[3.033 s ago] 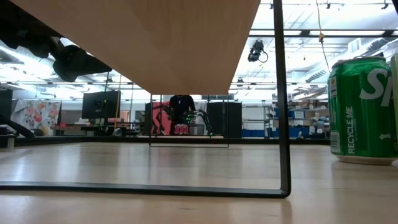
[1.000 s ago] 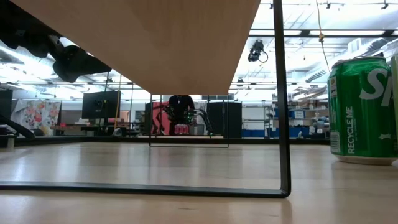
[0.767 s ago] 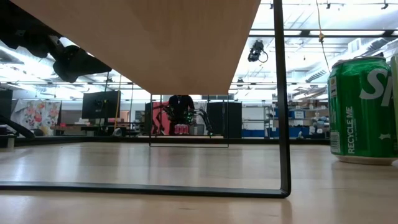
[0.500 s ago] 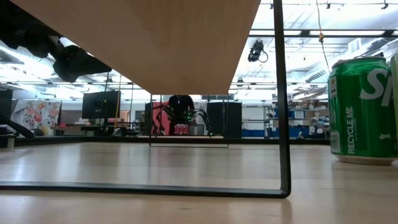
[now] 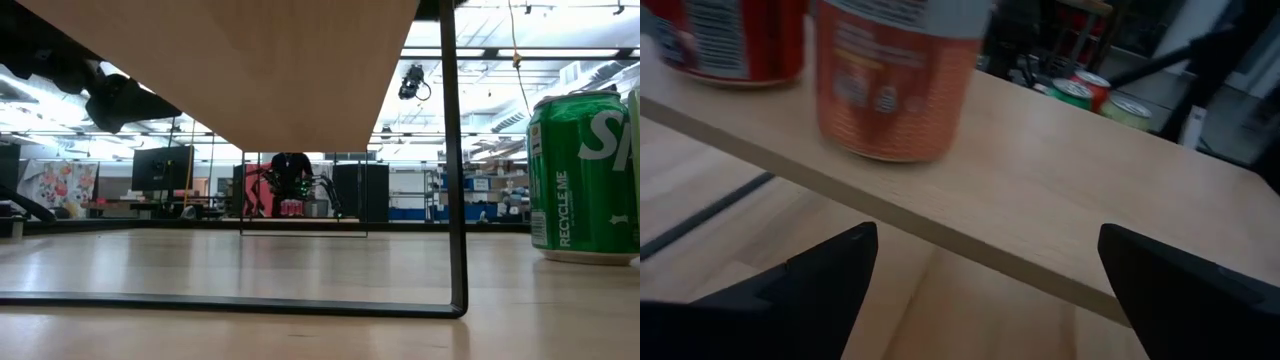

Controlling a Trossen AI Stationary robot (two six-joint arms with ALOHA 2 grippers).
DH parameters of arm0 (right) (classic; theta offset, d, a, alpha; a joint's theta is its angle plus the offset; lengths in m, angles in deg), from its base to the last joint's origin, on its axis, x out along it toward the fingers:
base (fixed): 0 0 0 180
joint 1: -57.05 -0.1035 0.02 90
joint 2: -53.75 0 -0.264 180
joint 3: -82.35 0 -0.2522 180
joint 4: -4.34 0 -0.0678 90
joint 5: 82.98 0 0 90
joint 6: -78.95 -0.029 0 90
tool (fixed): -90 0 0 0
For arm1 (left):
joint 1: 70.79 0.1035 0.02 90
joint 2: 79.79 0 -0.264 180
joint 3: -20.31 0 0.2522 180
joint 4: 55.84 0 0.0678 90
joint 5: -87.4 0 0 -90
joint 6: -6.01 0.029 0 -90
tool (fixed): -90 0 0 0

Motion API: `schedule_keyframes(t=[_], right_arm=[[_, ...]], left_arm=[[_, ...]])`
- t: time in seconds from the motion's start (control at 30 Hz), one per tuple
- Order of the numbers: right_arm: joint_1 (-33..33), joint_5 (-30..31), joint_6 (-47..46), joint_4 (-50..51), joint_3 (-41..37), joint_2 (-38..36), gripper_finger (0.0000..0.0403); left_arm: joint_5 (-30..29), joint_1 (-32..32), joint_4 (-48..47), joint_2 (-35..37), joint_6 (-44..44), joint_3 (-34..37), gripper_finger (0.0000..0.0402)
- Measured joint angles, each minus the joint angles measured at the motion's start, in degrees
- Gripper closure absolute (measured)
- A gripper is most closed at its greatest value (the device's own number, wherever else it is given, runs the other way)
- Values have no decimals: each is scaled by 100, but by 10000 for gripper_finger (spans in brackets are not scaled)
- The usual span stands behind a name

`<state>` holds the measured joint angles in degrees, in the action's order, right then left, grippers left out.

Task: Place canned beverage on shelf
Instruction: Put the top orange soda can on the shelf

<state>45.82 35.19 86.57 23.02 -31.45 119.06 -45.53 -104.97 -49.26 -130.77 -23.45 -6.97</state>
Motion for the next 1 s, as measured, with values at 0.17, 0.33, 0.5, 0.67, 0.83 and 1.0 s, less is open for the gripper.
schedule_keyframes(t=[0.17,0.33,0.5,0.67,0.83,1.0], right_arm=[[93,19,-28,-606,-959,-726,55],[162,-83,4,-1330,-1764,-1273,55],[237,-82,44,-1887,-2418,-1542,55],[282,-106,258,-2621,-2898,-1581,55],[382,-120,476,-3238,-3252,-1581,55],[509,-113,544,-3271,-3265,-1581,55]], left_arm=[[-462,53,4,1,11,0,10],[-549,365,43,0,52,0,10],[-549,721,117,1,55,-1,10],[-548,988,129,1,61,0,10],[-544,1263,160,1,136,0,10],[-453,1388,240,1,327,-2,10]])
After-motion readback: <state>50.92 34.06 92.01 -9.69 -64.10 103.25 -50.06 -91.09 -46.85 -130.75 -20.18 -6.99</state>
